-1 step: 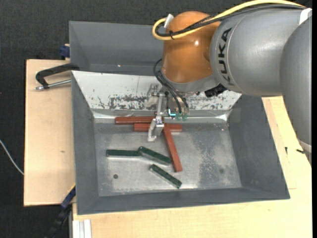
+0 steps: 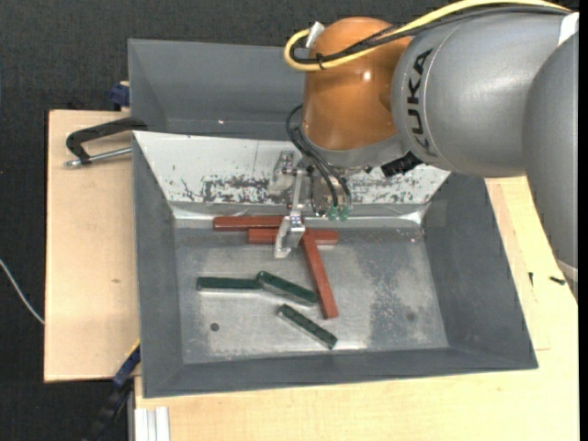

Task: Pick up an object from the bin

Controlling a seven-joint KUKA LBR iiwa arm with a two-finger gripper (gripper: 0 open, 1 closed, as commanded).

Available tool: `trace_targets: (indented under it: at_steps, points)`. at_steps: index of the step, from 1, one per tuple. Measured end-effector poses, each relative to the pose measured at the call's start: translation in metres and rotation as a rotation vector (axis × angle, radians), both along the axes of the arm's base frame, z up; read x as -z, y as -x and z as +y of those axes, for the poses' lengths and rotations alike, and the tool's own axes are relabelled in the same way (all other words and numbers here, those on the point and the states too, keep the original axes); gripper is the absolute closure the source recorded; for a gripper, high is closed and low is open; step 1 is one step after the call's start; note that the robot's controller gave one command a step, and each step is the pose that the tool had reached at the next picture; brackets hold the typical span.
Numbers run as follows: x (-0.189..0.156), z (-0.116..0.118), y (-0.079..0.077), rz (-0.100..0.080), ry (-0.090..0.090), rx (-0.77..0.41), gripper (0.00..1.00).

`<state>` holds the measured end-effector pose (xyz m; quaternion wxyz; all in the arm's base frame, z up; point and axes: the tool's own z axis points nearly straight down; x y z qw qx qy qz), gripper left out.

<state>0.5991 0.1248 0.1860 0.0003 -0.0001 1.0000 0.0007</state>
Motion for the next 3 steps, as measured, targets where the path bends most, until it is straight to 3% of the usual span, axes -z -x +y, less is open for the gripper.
trace_targets:
  at_steps: [1,2,3]
  points:
    - [0.067,-0.011,0.038,-0.001,0.000,0.128,0.00]
    - [0.078,-0.019,0.046,0.000,0.000,0.154,0.00]
    - [0.074,-0.019,0.051,0.000,0.000,0.328,0.00]
